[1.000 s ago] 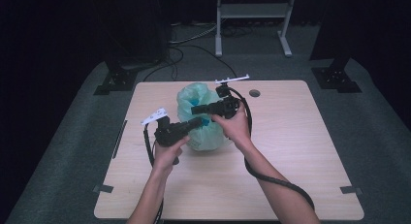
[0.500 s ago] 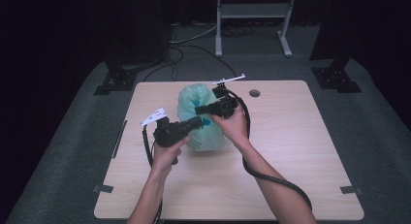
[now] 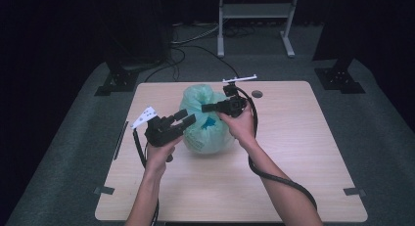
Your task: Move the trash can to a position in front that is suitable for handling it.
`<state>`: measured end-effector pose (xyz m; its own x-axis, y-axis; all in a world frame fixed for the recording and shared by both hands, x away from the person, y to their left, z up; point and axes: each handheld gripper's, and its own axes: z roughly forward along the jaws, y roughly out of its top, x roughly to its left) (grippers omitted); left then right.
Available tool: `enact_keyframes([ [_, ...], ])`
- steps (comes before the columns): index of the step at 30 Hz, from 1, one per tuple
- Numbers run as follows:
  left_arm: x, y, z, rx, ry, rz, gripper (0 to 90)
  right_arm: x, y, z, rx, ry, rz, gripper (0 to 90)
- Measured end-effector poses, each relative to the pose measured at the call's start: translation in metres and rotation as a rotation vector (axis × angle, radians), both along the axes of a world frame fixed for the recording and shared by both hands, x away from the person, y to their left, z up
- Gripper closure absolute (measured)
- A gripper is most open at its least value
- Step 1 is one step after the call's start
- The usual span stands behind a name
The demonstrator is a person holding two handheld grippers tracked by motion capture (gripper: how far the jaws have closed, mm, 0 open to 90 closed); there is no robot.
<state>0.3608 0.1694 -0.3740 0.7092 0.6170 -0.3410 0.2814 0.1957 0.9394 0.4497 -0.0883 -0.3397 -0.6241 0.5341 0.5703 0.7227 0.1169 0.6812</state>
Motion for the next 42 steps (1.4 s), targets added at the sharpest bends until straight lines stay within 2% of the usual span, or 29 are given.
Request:
enact_keyframes([
  [1, -0.001, 0.002, 0.001, 0.006, -0.007, 0.024, 39.3, 0.001, -0.001, 0.000, 0.005, 0.001, 0.001, 90.0],
  [2, -0.001, 0.003, 0.001, 0.010, -0.009, 0.034, 34.6, 0.001, -0.003, 0.001, 0.016, 0.004, 0.000, 90.0],
  [6, -0.001, 0.010, 0.002, 0.023, -0.022, 0.060, 24.5, 0.001, -0.006, 0.004, 0.031, -0.004, 0.002, 90.0],
  [9, 0.000, 0.017, 0.003, 0.015, -0.014, 0.084, 19.5, 0.001, -0.009, 0.006, 0.050, -0.004, 0.005, 90.0],
  [15, 0.005, 0.026, -0.001, -0.002, 0.016, 0.095, 14.2, 0.003, -0.015, 0.014, 0.076, -0.016, -0.003, 90.0],
  [16, 0.006, 0.027, -0.002, -0.008, 0.026, 0.103, 11.0, 0.003, -0.016, 0.016, 0.080, -0.018, -0.004, 90.0],
  [20, 0.008, 0.030, -0.006, -0.057, 0.054, 0.095, 8.9, 0.003, -0.022, 0.024, 0.095, -0.028, -0.014, 90.0],
  [22, 0.007, 0.031, -0.006, -0.047, 0.052, 0.100, 8.8, 0.002, -0.024, 0.028, 0.100, -0.033, -0.020, 90.0],
  [26, 0.007, 0.034, -0.005, -0.055, 0.055, 0.110, 8.9, 0.001, -0.028, 0.038, 0.109, -0.051, -0.030, 90.0],
  [35, 0.009, 0.032, -0.008, -0.046, 0.057, 0.133, 8.9, -0.004, -0.038, 0.059, 0.133, -0.085, -0.042, 90.0],
  [42, 0.011, 0.030, -0.009, -0.045, 0.061, 0.120, 8.8, -0.010, -0.059, 0.081, 0.148, -0.116, -0.073, 90.0],
])
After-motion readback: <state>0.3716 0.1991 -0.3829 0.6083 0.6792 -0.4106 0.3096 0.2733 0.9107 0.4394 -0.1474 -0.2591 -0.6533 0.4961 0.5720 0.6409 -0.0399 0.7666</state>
